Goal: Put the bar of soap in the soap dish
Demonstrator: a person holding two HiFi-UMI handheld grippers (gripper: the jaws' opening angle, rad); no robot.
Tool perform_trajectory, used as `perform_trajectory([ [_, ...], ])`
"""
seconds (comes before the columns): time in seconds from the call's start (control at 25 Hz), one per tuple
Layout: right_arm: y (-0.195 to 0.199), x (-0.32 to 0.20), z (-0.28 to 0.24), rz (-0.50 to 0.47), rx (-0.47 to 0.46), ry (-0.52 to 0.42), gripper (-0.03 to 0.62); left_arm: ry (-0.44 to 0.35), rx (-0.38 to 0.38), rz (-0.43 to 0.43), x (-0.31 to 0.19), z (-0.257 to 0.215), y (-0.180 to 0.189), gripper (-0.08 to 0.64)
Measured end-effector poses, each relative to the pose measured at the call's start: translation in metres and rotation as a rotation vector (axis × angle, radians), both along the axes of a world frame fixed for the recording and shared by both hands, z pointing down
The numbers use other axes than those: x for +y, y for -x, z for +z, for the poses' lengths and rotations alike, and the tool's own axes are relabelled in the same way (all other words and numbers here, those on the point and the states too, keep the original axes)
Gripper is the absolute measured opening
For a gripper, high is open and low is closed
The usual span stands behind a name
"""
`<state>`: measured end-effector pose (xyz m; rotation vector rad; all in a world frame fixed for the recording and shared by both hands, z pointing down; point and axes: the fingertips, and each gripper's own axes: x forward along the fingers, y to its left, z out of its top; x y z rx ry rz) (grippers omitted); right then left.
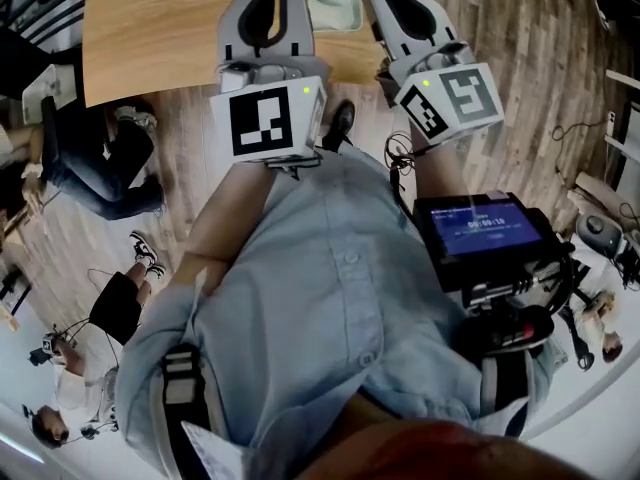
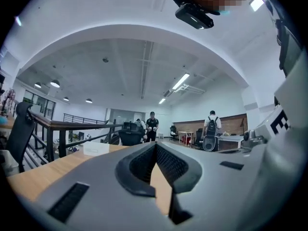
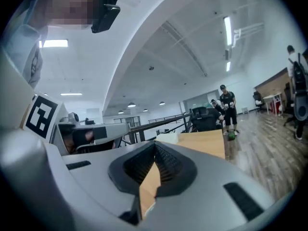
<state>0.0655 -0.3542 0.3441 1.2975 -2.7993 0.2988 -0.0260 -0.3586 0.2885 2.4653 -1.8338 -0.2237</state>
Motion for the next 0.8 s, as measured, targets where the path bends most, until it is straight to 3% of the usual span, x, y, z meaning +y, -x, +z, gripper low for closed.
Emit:
perform_trajectory([
  [0.32,0.01,-0.02,-0.031,0.076,0.086,-0.109,0.008,-0.04,-0.001,0.074,-0.012,-0.005,-0.01,0.006],
  [0.8,0.011,-0.03,-0.048,0.107,0.072,-0.161,0.006,-0.079,-0.013,0.093,-0.017,-0.019,-0.014,0.006],
])
